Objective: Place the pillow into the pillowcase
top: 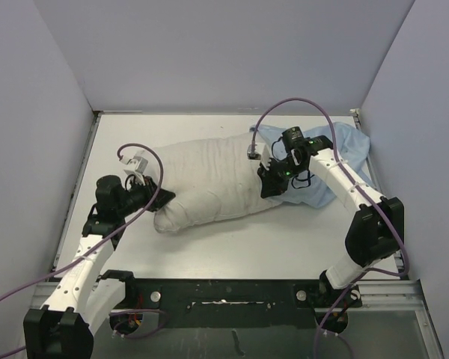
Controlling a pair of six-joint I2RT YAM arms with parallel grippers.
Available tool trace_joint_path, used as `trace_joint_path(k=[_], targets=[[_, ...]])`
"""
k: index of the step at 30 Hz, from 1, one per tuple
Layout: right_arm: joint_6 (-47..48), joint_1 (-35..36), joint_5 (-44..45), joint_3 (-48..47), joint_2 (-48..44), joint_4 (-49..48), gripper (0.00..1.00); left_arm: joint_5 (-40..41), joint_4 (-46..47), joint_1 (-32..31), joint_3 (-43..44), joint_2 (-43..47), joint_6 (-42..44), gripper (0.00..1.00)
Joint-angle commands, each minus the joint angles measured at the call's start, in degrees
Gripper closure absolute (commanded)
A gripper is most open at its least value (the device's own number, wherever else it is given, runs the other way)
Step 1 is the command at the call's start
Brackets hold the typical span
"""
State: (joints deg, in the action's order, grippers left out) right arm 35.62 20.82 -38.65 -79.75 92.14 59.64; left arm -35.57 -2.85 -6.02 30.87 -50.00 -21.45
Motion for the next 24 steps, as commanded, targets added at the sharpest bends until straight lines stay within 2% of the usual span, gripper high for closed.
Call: trace_joint_path(k=[1, 9, 10, 11, 16, 17, 20, 24], targets=[[3.88, 0.03, -8.39, -4.45, -1.59, 1.92, 0.86, -2.72, 1.31, -1.71, 0.23, 5.26, 3.99, 0.99], [11.79, -7.54, -16.3, -12.91, -1.86, 11.28, 0.61, 4.82, -6.18, -1.63, -0.99, 11.28, 3.82, 0.95], [12.3, -8.08, -16.62, -13.5, -1.85, 11.75, 0.59, 5.71, -7.17, -1.63, -0.83, 11.43, 3.8, 0.92], [12.63, -8.58, -16.94, -14.17, -1.81, 12.05, 0.56, 7.44, -8.4, -1.62, -0.44, 11.57, 3.7, 0.85], [12.17, -9.32, -18.75, -15.85, -1.97, 12.34, 0.54, 21.22, -22.05, -1.17, 6.62, 11.79, 0.35, 0.35], [11.84, -9.41, -19.04, -15.88, -2.2, 12.13, 0.53, 22.8, -24.27, -1.11, 8.53, 11.89, -0.03, 0.3], [10.96, -10.04, -19.64, -15.58, -2.64, 11.33, 0.51, 24.33, -27.45, -1.01, 13.55, 12.48, -0.41, 0.26], [9.83, -10.45, -19.67, -15.68, -2.65, 10.23, 0.49, 19.72, -27.39, -1.05, 18.84, 12.1, 0.15, 0.27]])
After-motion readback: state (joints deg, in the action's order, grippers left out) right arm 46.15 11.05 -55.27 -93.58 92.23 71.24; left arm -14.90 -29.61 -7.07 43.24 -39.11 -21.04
